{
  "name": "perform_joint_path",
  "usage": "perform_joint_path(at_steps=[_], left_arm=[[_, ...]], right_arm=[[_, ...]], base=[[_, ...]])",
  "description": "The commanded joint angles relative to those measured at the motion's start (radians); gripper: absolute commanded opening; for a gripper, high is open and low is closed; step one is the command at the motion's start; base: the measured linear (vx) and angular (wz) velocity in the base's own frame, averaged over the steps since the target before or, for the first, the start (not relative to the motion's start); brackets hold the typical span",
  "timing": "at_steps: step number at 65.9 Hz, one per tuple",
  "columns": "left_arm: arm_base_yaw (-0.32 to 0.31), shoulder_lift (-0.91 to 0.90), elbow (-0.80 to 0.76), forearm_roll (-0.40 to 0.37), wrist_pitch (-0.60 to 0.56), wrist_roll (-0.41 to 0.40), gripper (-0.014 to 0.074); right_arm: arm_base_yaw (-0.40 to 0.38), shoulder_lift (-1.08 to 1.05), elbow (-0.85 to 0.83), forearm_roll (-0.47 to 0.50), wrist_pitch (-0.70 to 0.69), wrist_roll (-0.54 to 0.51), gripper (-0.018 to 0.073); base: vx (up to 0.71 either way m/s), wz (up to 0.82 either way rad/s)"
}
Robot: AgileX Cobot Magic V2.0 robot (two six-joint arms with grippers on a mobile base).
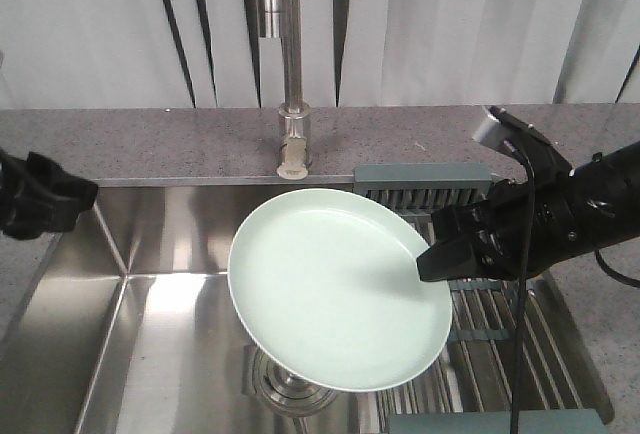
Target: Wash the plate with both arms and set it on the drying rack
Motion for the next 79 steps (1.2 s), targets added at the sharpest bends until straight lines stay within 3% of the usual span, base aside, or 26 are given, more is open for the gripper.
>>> perform_joint_path(at_steps=[1,20,60,79], left_arm=[[-0.002,-0.081,0.057,0.008,-0.088,-0.055,0.0408],[-0.002,-0.239,0.228,0.132,-0.109,-0.219,0.0408],[-0.002,-0.289,0.252,0.134,-0.101,-0.219,0.0408],[-0.002,-0.289,0.252,0.134,-0.101,-0.219,0.0408]], right_arm=[[-0.001,-0.033,-0.026,0.052,-0.002,-0.009,-0.0008],[-0.001,-0.033,-0.026,0.052,-0.002,-0.009,-0.0008],[-0.003,-0.033,-0.026,0.052,-0.033,-0.018,-0.0008],[-0.002,-0.033,-0.026,0.037,-0.035,-0.124,-0.0007]], base=[[0.0,0.0],[0.0,0.0],[0.0,0.0],[0.0,0.0]])
